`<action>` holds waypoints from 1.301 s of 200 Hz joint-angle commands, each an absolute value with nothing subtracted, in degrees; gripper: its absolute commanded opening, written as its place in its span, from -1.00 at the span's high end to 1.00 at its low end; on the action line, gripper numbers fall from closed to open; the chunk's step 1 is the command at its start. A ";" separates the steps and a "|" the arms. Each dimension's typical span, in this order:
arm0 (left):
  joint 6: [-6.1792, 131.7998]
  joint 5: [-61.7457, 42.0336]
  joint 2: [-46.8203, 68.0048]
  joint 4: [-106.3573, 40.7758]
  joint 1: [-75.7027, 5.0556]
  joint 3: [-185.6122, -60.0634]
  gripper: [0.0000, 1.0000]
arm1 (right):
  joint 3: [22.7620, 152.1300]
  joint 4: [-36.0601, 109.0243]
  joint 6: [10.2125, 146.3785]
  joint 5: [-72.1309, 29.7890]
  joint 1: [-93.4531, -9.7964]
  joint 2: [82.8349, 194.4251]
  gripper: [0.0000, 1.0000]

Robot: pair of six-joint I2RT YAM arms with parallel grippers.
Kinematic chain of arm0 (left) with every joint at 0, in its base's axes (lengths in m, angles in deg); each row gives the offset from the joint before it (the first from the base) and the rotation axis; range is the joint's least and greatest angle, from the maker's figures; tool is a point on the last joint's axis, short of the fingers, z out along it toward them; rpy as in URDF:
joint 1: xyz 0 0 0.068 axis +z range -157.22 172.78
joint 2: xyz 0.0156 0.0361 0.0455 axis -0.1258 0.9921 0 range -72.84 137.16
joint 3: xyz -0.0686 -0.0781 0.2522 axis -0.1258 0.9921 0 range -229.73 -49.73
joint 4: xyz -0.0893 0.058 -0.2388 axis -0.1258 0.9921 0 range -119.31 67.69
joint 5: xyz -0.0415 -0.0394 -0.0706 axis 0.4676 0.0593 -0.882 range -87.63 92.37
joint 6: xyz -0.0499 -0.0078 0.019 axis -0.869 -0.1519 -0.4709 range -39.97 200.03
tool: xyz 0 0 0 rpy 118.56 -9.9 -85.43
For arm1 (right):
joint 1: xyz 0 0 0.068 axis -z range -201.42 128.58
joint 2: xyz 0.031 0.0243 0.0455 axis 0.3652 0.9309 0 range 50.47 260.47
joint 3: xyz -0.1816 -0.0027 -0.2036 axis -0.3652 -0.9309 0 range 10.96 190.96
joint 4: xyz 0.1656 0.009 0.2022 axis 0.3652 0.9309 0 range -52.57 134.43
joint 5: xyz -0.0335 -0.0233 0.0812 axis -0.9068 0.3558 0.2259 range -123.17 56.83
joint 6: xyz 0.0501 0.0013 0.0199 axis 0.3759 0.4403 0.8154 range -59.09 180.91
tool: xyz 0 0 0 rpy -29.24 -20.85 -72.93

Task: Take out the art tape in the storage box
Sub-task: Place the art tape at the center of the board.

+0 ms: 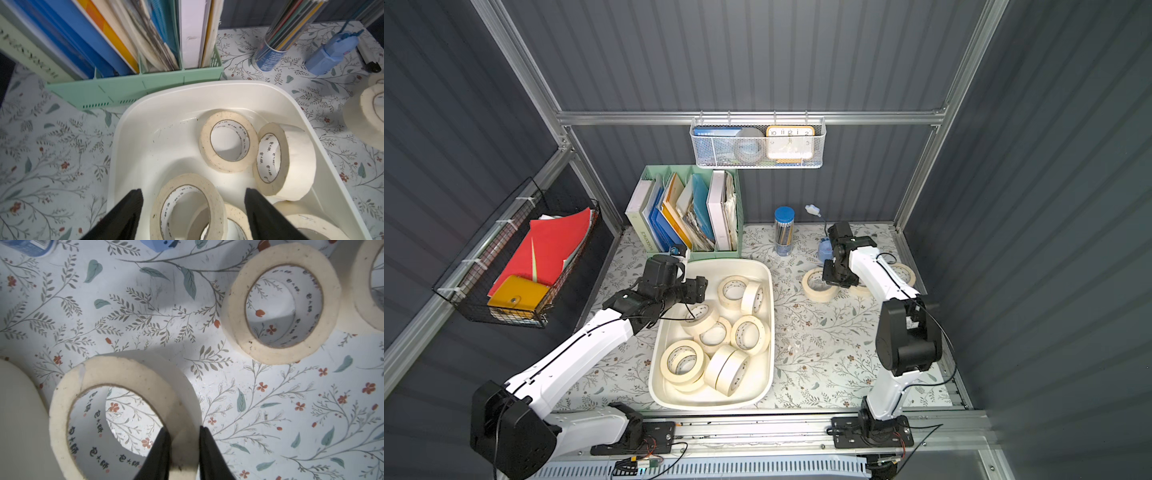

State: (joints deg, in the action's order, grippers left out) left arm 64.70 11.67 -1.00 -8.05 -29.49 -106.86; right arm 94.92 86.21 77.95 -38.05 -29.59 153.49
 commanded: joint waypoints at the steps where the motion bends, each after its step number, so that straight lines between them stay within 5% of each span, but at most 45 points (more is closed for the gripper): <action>1: 54.11 11.09 -1.71 -4.98 -26.83 -104.19 -0.64 | 97.03 82.26 78.06 -41.14 -27.88 155.22 1.00; 132: 44.42 7.93 -1.30 -2.77 -19.71 -97.22 -0.51 | 100.94 75.16 77.96 -40.82 -23.27 167.83 1.00; 169: 44.37 7.15 0.01 -3.38 -19.62 -96.48 -0.51 | 97.22 73.71 77.62 -39.85 -23.27 163.14 -0.01; 260: 48.86 -1.42 8.22 -4.41 -19.59 -97.58 -0.37 | 84.95 81.86 77.38 -30.38 -32.27 141.70 -0.12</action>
State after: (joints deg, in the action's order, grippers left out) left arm 45.68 2.08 6.38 -6.87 -19.93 -97.46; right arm 88.23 77.86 77.64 -32.11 -29.61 144.42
